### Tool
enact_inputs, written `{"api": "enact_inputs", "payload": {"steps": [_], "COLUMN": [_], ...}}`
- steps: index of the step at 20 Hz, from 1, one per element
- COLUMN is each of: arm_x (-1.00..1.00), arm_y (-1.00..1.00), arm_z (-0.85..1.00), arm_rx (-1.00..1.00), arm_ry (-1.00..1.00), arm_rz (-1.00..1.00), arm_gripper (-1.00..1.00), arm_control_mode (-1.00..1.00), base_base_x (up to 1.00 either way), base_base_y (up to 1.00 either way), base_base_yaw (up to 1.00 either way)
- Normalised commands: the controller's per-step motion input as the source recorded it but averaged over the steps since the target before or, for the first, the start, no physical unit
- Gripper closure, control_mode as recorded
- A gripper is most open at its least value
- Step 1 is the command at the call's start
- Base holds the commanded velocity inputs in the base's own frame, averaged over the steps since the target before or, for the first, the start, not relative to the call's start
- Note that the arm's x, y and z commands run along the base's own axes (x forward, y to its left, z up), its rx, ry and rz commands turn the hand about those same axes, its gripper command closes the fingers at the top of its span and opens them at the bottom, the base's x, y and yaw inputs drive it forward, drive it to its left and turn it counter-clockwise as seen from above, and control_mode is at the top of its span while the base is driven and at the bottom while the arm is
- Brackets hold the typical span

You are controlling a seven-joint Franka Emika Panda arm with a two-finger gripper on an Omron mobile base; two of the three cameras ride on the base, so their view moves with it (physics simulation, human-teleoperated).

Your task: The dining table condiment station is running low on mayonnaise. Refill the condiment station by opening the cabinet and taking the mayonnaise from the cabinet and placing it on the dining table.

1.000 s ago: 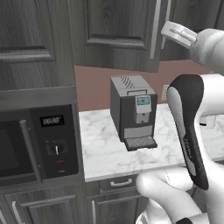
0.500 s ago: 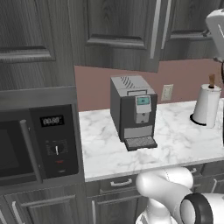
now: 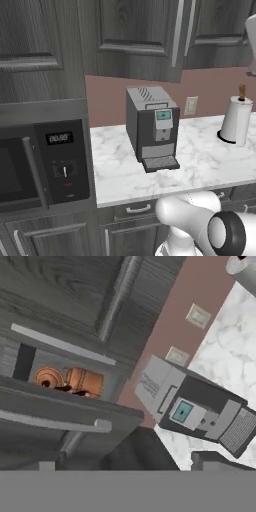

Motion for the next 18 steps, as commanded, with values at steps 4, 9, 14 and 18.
{"api": "enact_inputs", "payload": {"steps": [4, 9, 14, 18], "arm_x": [0.14, 0.27, 0.38, 0.36], "arm_y": [0.0, 0.0, 0.07, 0.1], "arm_z": [-0.49, -0.41, -0.16, 0.0], "arm_rx": [0.36, 0.33, 0.2, 0.08], "arm_ry": [0.16, 0.16, 0.03, -0.15], "arm_rz": [0.08, 0.11, 0.13, 0.23], "arm_gripper": [-1.0, -1.0, -1.0, -1.0], "arm_control_mode": [-1.0, -1.0, -1.0, -1.0], "base_base_x": [0.0, 0.0, 0.0, 0.0], "base_base_y": [0.0, 0.0, 0.0, 0.0], "base_base_yaw": [0.0, 0.0, 0.0, 0.0]}}
